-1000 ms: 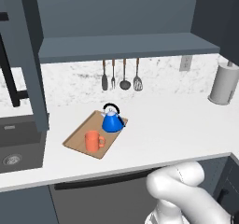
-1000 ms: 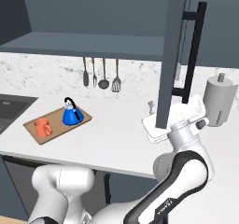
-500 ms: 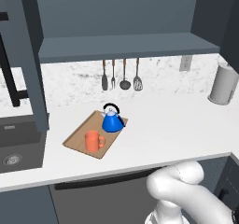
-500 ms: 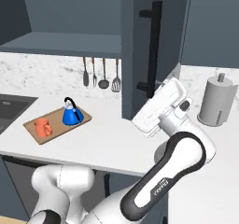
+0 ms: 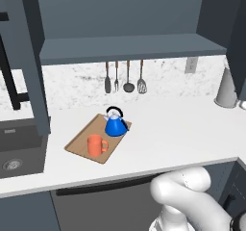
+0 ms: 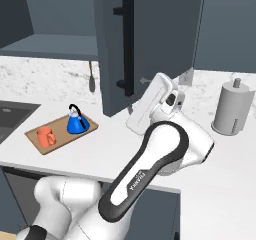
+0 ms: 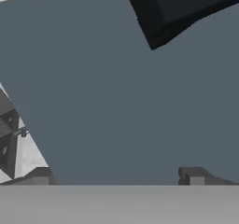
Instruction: Pick the kettle from the counter and place it on the tray. Then pick the mug from the cabinet and place it on the tray. Then close the cabinet doors.
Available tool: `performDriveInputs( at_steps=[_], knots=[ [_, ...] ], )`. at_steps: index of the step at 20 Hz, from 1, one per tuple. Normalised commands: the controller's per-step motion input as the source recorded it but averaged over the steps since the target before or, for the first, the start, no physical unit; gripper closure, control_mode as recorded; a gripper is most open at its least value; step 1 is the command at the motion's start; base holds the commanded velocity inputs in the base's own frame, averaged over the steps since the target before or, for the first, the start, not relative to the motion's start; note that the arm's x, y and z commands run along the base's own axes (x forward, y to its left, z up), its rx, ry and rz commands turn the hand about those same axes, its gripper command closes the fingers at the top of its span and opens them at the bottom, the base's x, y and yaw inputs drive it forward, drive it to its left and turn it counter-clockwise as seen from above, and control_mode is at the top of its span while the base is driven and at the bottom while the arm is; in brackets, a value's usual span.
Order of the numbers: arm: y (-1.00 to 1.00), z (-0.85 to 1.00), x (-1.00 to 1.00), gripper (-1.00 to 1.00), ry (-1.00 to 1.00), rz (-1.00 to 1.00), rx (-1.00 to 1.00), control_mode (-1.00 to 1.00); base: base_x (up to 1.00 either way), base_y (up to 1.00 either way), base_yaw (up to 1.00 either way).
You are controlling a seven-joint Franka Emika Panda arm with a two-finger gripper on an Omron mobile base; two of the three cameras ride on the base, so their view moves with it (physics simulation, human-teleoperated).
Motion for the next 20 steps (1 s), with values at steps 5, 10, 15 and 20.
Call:
performDriveInputs(
  at_steps=[5, 10, 15, 20],
  knots=[
    [0.78, 0.26, -0.08, -1.00, 0.02, -0.25, -0.16, -1.00, 0.00, 0.00, 0.00],
    [0.78, 0.26, 0.01, -1.00, 0.08, -0.25, -0.18, -1.00, 0.00, 0.00, 0.00],
    [0.57, 0.26, 0.28, -1.00, 0.12, -0.24, -0.19, -1.00, 0.00, 0.00, 0.00],
    [0.22, 0.14, 0.55, -1.00, 0.18, -0.22, -0.16, -1.00, 0.00, 0.00, 0.00]
  ],
)
